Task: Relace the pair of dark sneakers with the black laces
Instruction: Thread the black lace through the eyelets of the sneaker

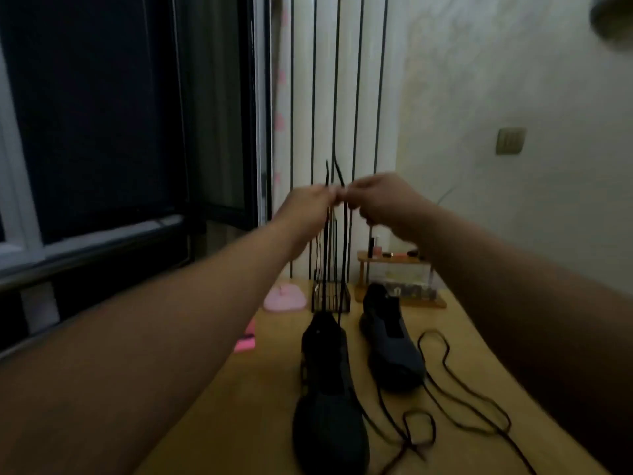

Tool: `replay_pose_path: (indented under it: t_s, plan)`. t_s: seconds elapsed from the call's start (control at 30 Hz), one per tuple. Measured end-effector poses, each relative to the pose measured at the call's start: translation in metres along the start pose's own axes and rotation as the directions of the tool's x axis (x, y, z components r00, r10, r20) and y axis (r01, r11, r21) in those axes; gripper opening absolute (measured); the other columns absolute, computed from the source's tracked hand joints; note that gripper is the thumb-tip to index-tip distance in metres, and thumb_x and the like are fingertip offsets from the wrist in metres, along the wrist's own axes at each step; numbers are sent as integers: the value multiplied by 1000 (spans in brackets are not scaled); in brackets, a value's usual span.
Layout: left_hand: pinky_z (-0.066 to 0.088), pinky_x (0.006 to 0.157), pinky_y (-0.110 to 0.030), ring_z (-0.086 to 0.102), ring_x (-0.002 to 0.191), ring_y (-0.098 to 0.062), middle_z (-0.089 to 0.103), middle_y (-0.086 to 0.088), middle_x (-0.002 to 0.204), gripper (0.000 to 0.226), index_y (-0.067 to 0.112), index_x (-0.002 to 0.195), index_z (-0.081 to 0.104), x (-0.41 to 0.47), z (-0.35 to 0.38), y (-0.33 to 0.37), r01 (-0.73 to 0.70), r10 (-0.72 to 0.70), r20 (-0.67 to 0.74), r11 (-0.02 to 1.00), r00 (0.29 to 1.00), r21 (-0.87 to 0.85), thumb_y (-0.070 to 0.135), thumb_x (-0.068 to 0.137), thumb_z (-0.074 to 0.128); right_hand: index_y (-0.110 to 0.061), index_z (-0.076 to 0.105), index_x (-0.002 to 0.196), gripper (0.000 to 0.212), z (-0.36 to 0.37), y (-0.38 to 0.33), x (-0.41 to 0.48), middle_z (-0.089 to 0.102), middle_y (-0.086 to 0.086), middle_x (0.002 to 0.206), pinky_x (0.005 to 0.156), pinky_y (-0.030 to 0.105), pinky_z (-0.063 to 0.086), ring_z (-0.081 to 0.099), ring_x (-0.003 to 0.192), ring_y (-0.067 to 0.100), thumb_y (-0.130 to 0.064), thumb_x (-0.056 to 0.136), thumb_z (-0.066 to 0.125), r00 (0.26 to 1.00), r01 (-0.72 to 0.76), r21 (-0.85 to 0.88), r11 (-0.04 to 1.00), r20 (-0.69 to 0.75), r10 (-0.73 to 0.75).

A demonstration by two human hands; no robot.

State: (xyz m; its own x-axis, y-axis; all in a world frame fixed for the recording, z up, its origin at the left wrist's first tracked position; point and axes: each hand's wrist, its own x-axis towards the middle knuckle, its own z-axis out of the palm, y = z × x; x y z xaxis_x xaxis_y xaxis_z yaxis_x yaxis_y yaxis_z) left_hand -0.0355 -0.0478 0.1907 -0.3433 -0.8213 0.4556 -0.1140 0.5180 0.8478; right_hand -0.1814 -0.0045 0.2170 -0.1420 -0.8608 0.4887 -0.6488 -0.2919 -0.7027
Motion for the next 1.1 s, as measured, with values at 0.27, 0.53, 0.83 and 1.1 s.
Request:
replay_pose_path:
  t_s: [0.27,0.53,0.83,1.1]
  plan:
    - [48,100,-42,64,116,-20,71,0,122,34,28,129,70,-3,-6,-9,38,-31,56,990,998,-133,41,110,45,-13,74,108,19,16,8,-3,68,3,90,59,21,47,53,66,9,-27,103,62,997,7,-3,1000,82,-6]
    - [49,104,-42,67,113,-15,73,2,121,35,32,125,72,-1,-14,-13,21,-13,58,991,998,-133,44,110,43,-20,75,104,17,23,9,0,72,9,100,67,25,51,57,70,10,-27,104,59,990,38,92,995,131,-50]
    - [47,84,-25,59,118,-13,61,0,136,38,24,145,53,-67,12,-150,93,-169,336,969,926,231,34,108,49,-17,73,116,26,20,13,-1,69,3,114,77,26,51,62,98,16,-33,107,55,993,36,3,999,116,-36]
    - [53,105,-34,56,125,-12,55,6,140,82,26,154,41,-80,19,-186,-41,-242,526,882,815,469,46,85,82,-14,70,107,18,19,11,3,68,7,105,66,20,55,64,81,12,-26,106,57,1000,-19,120,993,-21,21]
